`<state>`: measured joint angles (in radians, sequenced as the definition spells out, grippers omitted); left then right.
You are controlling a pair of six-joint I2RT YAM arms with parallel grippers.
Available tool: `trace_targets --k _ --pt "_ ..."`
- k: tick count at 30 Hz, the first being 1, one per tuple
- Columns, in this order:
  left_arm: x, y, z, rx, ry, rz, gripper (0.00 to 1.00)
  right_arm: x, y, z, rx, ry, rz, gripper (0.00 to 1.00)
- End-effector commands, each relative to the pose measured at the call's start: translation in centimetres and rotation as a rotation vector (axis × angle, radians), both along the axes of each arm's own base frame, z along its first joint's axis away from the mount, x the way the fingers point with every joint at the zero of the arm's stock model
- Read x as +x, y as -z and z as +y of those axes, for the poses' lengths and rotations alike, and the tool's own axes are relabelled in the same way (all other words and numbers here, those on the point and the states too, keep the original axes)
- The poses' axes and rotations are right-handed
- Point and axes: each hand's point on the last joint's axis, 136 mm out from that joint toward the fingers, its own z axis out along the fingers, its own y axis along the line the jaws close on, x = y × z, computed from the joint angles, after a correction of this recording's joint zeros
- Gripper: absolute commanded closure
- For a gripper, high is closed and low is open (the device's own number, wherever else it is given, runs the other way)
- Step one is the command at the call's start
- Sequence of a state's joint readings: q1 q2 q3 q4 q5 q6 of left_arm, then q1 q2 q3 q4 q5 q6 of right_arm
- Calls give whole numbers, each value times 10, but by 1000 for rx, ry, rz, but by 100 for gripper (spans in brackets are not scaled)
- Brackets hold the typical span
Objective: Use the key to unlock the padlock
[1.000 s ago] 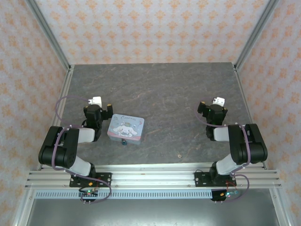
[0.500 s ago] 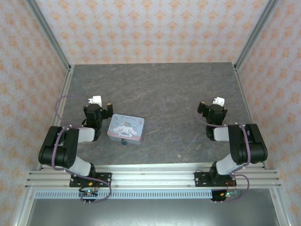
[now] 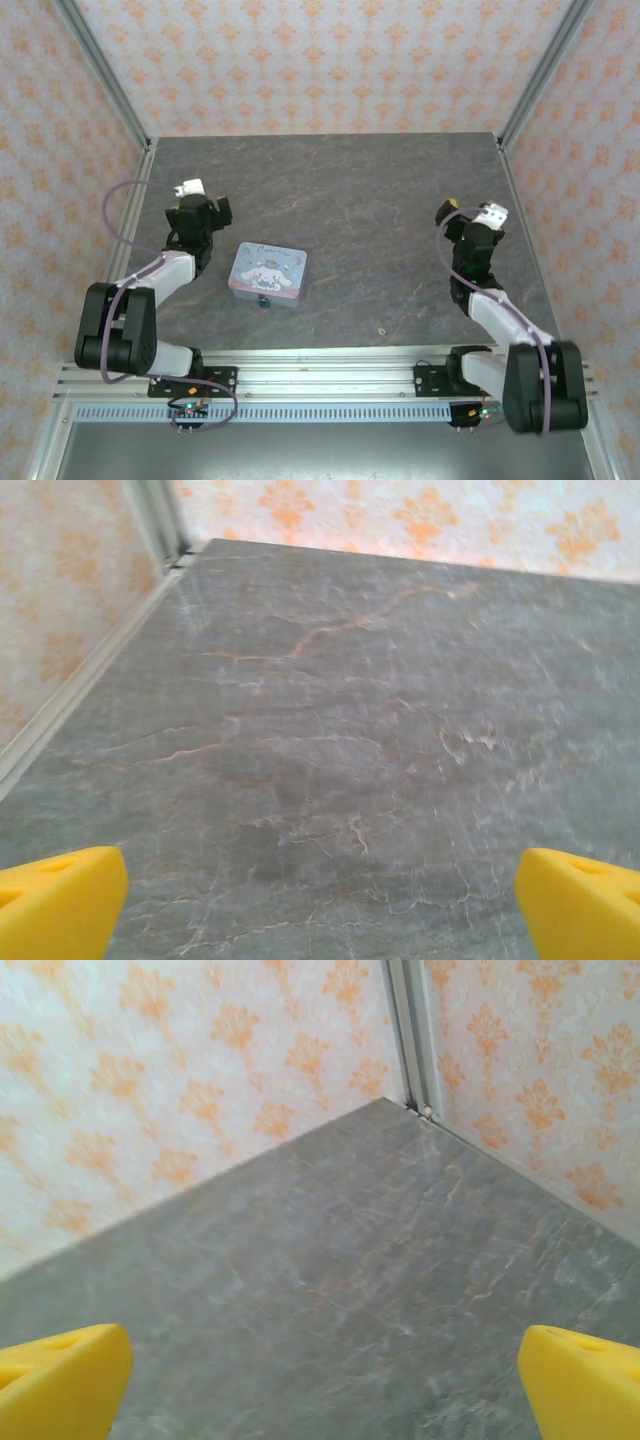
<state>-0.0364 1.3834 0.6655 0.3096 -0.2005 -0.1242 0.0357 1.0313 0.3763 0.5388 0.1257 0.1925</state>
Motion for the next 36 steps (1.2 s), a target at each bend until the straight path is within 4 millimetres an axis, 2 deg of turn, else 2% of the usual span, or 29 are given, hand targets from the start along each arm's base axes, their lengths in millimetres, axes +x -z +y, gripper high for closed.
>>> trace_targets --k 1,5,9,15,18,23,30,34,36 --pt "-33 7 21 -77 -188 134 0 -18 16 20 252 -72 2 1" --pt "-47 2 0 -257 -176 234 0 -25 23 46 386 -186 73 1" --pt "-63 17 -26 -400 -129 351 0 -30 50 69 481 -252 269 1" --pt "-82 35 -47 -497 -99 382 0 -32 85 85 493 -255 479 1" --pt "-88 40 -58 -526 -63 387 0 -29 94 97 471 -270 540 1" --pt "-94 43 -83 -549 14 387 0 -20 99 118 390 -293 613 1" --pt "-101 57 -98 -576 57 396 0 -7 104 149 163 -323 761 1" --pt "-103 62 -106 -604 86 396 0 1 106 154 -43 -272 865 1" --pt "-103 62 -111 -619 104 390 0 9 97 148 -129 -197 853 1"
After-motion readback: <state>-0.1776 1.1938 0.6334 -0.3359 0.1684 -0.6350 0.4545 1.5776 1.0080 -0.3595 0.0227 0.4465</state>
